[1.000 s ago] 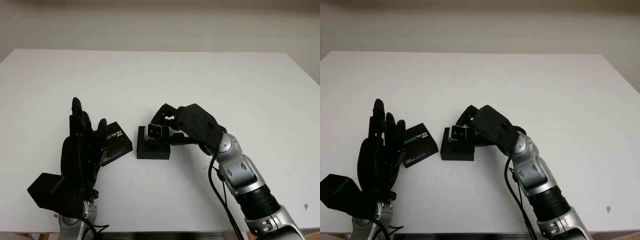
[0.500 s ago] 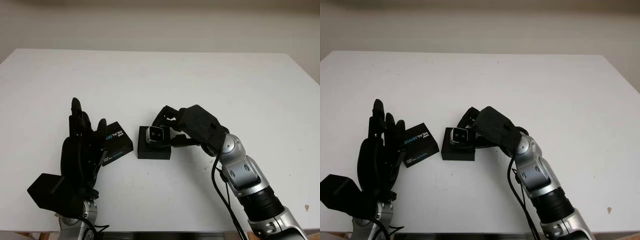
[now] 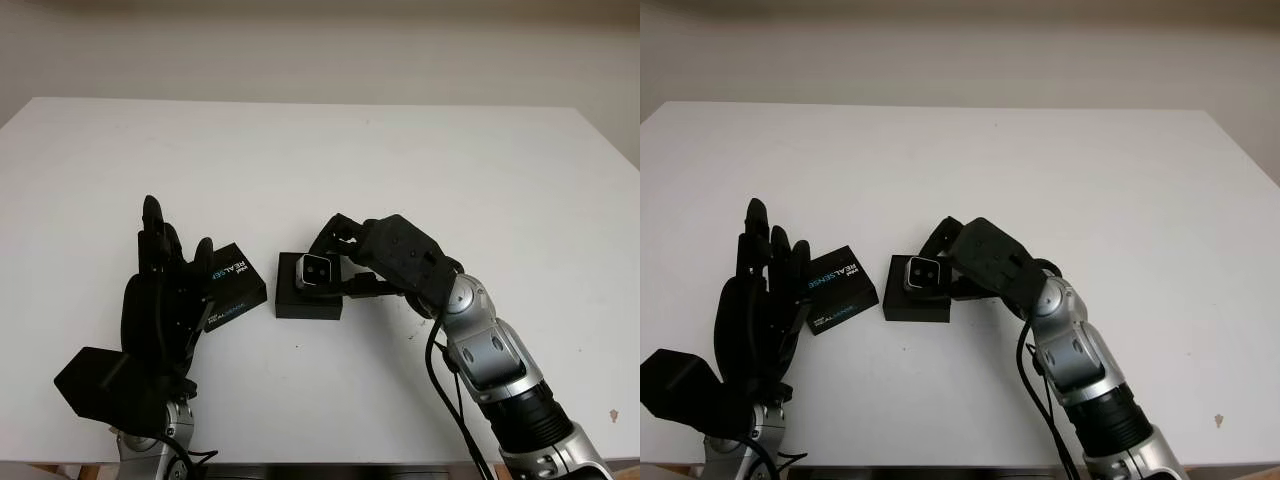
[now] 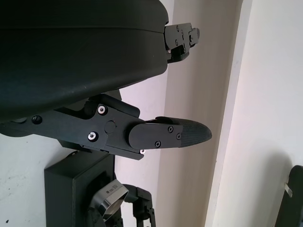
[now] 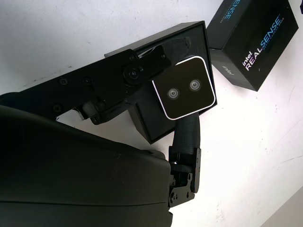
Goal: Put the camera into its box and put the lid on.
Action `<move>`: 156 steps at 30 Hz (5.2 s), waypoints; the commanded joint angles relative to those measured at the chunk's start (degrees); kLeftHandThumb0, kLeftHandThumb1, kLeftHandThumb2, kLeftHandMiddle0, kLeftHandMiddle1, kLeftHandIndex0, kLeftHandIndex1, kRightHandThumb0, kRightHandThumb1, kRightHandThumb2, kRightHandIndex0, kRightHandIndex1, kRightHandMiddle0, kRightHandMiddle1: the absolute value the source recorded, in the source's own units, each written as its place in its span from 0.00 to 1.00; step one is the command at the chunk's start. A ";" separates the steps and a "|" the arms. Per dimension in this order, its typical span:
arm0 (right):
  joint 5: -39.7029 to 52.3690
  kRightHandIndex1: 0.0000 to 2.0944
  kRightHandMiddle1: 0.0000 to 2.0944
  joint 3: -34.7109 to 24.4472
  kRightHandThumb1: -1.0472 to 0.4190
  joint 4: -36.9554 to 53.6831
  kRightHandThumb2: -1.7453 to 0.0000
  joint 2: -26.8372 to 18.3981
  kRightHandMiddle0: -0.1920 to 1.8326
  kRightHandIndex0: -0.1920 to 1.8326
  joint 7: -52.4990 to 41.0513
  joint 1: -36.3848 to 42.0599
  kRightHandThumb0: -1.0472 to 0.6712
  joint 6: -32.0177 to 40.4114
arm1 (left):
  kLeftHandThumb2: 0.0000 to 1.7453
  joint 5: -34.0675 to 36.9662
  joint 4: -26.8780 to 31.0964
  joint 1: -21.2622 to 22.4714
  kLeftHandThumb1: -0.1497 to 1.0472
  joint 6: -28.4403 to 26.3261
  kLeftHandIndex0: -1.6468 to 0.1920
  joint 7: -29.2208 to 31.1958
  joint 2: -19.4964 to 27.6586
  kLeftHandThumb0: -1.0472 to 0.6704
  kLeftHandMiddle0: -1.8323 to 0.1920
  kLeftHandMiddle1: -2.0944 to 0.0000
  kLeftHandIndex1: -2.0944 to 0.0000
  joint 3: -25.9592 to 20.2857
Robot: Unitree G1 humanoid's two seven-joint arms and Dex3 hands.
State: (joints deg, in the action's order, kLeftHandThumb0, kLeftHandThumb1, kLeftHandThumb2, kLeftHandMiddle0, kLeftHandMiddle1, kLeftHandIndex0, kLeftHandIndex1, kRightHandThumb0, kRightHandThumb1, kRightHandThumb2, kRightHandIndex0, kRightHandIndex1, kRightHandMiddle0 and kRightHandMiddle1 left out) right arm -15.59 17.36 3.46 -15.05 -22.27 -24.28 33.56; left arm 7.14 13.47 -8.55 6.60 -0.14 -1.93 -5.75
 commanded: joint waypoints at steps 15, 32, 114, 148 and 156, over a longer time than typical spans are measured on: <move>-1.63 0.03 1.00 1.00 0.01 -1.62 0.97 -0.60 0.17 0.26 1.28 1.82 0.43 1.08 | 0.19 -0.12 1.48 -0.46 1.00 0.29 0.97 -0.13 -0.13 0.30 0.94 0.97 0.98 0.22; -1.80 0.03 0.99 1.10 0.02 -2.20 0.97 0.01 0.16 0.26 1.50 1.59 0.43 1.20 | 0.19 0.18 1.33 -0.60 1.00 0.49 0.98 -0.01 -0.48 0.30 0.95 0.98 0.98 0.28; 10.12 0.02 0.07 -9.76 0.04 -7.54 0.95 -2.54 0.07 0.05 -2.11 -3.40 0.20 -28.82 | 0.18 0.81 -0.06 -0.79 1.00 3.36 0.96 0.18 1.27 0.32 0.94 0.97 0.97 -1.42; 30.06 0.01 0.03 -26.34 0.00 -6.32 0.80 4.34 0.04 0.02 10.35 -4.07 0.22 -13.60 | 0.03 -24.40 -8.84 14.87 0.92 0.97 0.97 21.71 39.37 0.07 0.97 0.98 0.98 2.38; 30.98 0.02 0.03 -26.96 0.00 -5.90 0.80 4.73 0.04 0.01 10.87 -3.54 0.22 -12.60 | 0.04 -25.84 -10.74 15.68 0.95 1.55 0.98 22.22 39.83 0.06 0.96 0.97 0.98 5.70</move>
State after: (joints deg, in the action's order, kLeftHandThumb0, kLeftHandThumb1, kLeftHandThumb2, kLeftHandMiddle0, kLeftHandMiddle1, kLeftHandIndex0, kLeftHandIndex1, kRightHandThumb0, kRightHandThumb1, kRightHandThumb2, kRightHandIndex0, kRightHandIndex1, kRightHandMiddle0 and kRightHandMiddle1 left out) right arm 14.82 -8.91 -3.17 -10.29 -11.66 -27.44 20.50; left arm -18.17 3.16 5.92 7.66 21.92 37.55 -0.69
